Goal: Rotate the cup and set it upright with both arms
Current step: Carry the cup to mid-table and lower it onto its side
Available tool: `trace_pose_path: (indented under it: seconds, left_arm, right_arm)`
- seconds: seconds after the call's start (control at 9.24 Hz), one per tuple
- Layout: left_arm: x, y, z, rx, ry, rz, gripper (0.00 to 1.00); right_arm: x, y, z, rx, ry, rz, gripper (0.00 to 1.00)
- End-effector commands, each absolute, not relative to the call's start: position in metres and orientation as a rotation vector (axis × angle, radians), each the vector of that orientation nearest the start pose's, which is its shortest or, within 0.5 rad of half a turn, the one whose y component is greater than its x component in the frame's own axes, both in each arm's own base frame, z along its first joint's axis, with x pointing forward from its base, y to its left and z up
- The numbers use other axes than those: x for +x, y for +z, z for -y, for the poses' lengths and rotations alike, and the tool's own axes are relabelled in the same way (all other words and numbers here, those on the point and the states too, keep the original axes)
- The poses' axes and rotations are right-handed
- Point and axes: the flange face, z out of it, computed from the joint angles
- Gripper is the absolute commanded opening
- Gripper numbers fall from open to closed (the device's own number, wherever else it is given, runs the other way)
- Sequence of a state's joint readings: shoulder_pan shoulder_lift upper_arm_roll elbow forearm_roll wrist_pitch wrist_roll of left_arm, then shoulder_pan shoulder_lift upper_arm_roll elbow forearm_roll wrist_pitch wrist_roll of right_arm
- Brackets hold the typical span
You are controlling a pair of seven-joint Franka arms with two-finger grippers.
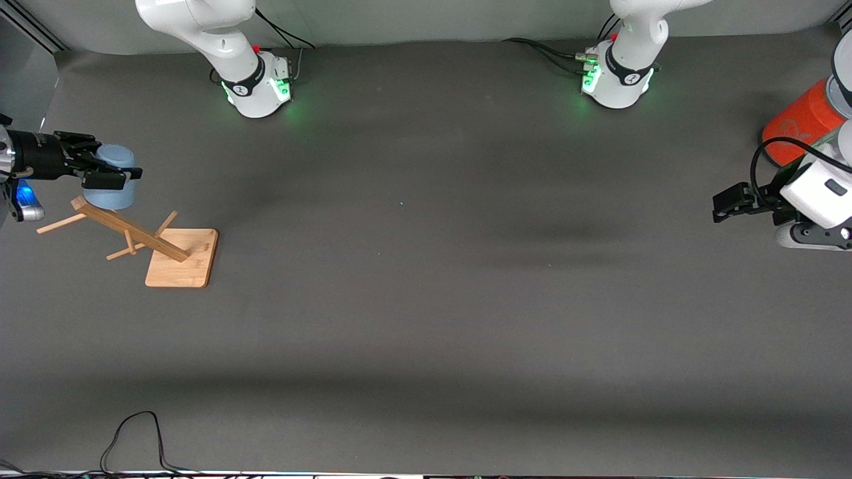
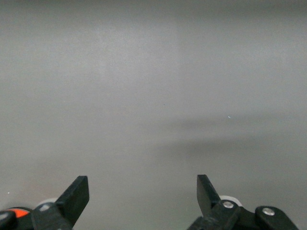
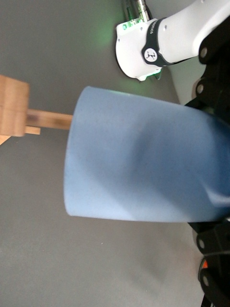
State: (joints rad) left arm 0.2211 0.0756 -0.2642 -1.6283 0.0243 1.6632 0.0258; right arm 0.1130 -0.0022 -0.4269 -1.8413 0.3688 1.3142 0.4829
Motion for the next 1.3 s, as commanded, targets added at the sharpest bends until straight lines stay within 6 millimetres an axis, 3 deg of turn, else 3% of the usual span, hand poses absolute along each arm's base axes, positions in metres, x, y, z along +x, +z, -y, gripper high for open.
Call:
trace_pose_path:
  seconds: [0.0,0.43,0.65,0.76,0.97,1.19]
  left_arm:
    - [0.572,0.569,0.016,-3.127,0.062,-0.136,1.0]
    - [0.572,0.569,0.015,-3.127,0.06,-0.134,1.0]
    - [0.573,0.567,0.016,-3.127,0.065,-0.136,1.0]
    - [0.573,0.567,0.015,-3.127,0.065,-0.134,1.0]
    - [0.573,0.566,0.014,-3.127,0.067,-0.134,1.0]
    - [0.573,0.566,0.01,-3.128,0.067,-0.131,1.0]
  right_arm:
    - [0.486,0.52,0.088,-2.428,0.793,-1.098,0.31]
    - [0.492,0.544,0.038,-2.371,0.816,-1.132,0.31]
    - [0.505,0.555,-0.02,-2.411,0.798,-1.07,0.31]
    - [0.514,0.555,-0.065,-2.476,0.767,-1.003,0.31]
    - [0.546,0.539,-0.133,-2.577,0.695,-0.931,0.31]
    - [0.574,0.508,-0.222,-2.706,0.627,-0.813,0.32]
